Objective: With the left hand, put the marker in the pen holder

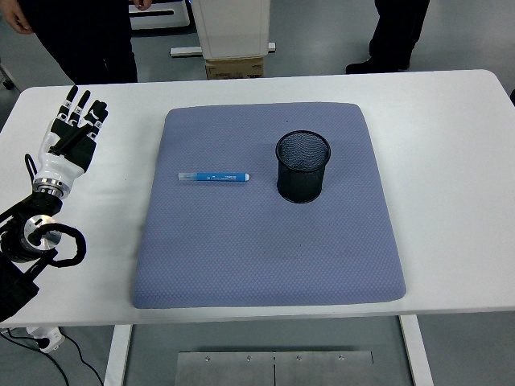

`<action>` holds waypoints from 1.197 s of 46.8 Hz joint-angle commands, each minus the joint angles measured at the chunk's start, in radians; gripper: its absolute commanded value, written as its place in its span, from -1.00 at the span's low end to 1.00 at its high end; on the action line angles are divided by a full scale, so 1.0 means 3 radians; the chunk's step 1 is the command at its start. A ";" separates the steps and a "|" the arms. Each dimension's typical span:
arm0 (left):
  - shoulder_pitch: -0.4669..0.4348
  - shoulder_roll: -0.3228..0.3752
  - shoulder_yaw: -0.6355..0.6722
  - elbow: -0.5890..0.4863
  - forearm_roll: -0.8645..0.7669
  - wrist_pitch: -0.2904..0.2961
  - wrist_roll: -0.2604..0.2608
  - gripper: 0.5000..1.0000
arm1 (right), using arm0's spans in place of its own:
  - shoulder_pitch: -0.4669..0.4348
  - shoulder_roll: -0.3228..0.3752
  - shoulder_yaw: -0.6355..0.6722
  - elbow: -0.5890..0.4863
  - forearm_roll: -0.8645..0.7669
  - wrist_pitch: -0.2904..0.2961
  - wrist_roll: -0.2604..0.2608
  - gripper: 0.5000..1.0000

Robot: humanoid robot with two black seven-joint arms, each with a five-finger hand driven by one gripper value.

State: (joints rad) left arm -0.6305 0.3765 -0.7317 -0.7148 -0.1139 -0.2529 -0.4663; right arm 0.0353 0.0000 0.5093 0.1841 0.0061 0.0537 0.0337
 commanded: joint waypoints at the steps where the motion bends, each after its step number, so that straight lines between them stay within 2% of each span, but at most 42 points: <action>1: 0.0000 -0.0007 0.0000 0.0005 0.0001 0.0030 0.0000 1.00 | 0.0000 0.0000 0.0000 0.0000 0.0000 0.0000 0.0000 1.00; 9: 0.0000 -0.0013 0.0000 0.0010 -0.0004 0.0086 0.0000 1.00 | 0.0000 0.0000 0.0000 0.0000 0.0000 0.0000 0.0000 1.00; 27: -0.0005 -0.0013 0.0000 0.0005 -0.0035 0.0071 0.0020 1.00 | 0.0000 0.0000 0.0000 0.0000 0.0000 0.0000 0.0000 1.00; 39: -0.0010 -0.0038 -0.0021 0.0000 -0.0316 0.0091 0.0020 1.00 | 0.0000 0.0000 0.0000 0.0000 0.0000 0.0000 0.0000 1.00; 52: -0.0107 0.0033 0.0000 0.0005 -0.0229 0.0158 0.0020 1.00 | 0.0000 0.0000 0.0000 0.0000 0.0000 0.0000 0.0000 1.00; 56: -0.0102 0.0130 0.0020 0.0005 -0.0219 0.0178 0.0026 1.00 | 0.0000 0.0000 0.0000 0.0000 0.0000 0.0000 0.0000 1.00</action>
State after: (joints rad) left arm -0.6631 0.3959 -0.7290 -0.7129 -0.1804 -0.2021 -0.4593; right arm 0.0353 0.0000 0.5093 0.1841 0.0061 0.0537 0.0339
